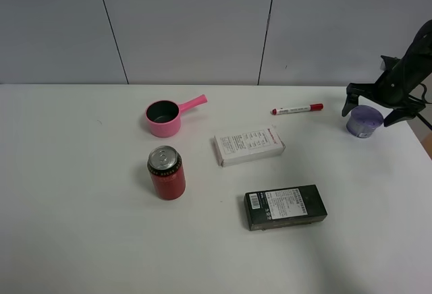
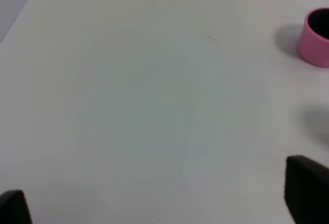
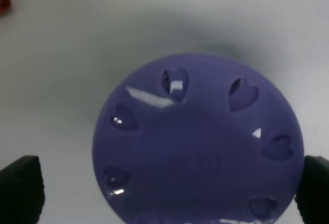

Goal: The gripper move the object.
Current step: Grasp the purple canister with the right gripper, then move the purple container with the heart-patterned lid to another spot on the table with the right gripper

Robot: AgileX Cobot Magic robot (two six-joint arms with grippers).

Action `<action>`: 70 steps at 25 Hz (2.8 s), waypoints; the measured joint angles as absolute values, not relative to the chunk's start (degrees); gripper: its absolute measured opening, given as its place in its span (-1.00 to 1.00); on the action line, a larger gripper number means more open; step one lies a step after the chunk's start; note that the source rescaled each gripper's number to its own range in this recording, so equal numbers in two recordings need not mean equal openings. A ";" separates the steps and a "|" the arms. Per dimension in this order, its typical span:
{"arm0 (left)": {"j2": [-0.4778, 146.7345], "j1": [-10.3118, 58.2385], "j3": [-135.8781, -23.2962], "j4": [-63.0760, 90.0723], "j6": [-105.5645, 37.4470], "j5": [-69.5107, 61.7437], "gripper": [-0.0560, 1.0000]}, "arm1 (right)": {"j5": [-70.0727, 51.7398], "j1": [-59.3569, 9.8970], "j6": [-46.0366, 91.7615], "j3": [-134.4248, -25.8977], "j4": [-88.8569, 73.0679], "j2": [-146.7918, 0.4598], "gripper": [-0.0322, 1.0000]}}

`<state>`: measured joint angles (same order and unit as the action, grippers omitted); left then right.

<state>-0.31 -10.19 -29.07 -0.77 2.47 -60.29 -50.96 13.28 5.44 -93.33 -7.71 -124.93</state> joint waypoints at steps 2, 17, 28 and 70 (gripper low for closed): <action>-0.31 -10.19 -29.07 -0.77 2.47 -60.29 1.00 | -50.58 13.28 5.44 -93.33 -7.71 -125.45 1.00; -0.31 -10.19 -29.07 -0.77 2.47 -60.29 1.00 | -47.97 13.28 5.51 -93.35 -7.62 -127.87 -0.91; -0.31 -10.19 -29.07 -0.77 2.47 -60.29 1.00 | -58.02 10.60 9.65 -94.15 -3.52 -119.82 -0.91; -0.31 -10.19 -29.07 -0.77 2.47 -60.29 1.00 | -70.29 -23.07 6.53 -141.07 -3.00 -149.32 -0.91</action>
